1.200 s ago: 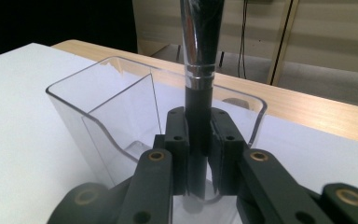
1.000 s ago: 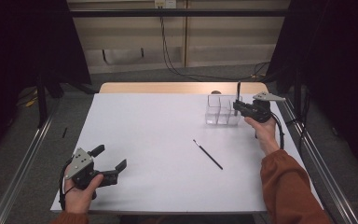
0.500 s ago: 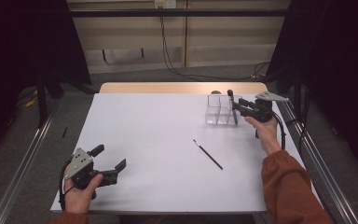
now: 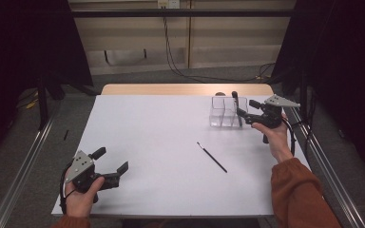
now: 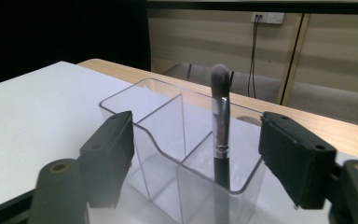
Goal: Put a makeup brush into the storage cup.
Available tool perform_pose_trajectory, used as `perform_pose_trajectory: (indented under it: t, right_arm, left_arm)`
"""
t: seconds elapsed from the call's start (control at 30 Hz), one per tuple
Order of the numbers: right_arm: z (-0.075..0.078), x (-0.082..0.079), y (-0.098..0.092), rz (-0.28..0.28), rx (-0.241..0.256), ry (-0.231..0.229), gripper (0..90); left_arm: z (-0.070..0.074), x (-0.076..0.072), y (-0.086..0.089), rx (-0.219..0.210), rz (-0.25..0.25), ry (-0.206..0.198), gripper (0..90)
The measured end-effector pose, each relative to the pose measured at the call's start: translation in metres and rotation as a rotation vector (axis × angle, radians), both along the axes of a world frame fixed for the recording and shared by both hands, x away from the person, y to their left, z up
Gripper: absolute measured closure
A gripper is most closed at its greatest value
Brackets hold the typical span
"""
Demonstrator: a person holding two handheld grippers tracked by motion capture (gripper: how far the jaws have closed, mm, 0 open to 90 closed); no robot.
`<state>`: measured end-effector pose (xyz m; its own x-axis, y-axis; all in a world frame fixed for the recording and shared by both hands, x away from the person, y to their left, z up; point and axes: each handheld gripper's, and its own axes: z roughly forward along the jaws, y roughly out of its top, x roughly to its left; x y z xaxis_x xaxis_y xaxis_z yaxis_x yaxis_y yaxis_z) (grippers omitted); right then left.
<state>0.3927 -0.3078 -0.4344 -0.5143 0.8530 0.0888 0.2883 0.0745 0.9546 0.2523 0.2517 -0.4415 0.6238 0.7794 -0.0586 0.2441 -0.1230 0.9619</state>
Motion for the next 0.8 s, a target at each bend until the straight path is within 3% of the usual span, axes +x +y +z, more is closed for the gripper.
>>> perform_pose_trajectory:
  t: [0.27, 0.5, 0.8]
  right_arm:
    - [-0.001, -0.011, 0.003, 0.011, -0.013, 0.011, 12.1]
    - [0.002, -0.018, 0.005, 0.035, 0.024, 0.040, 3.4]
    - [0.002, -0.033, 0.005, 0.052, 0.017, 0.049, 1.8]
  left_arm:
    - [0.000, 0.000, 0.000, 0.000, 0.000, 0.001, 2.8]
    - [0.000, 0.000, 0.000, -0.010, 0.003, 0.003, 2.8]
    - [0.000, -0.001, 0.000, -0.007, 0.003, 0.003, 2.8]
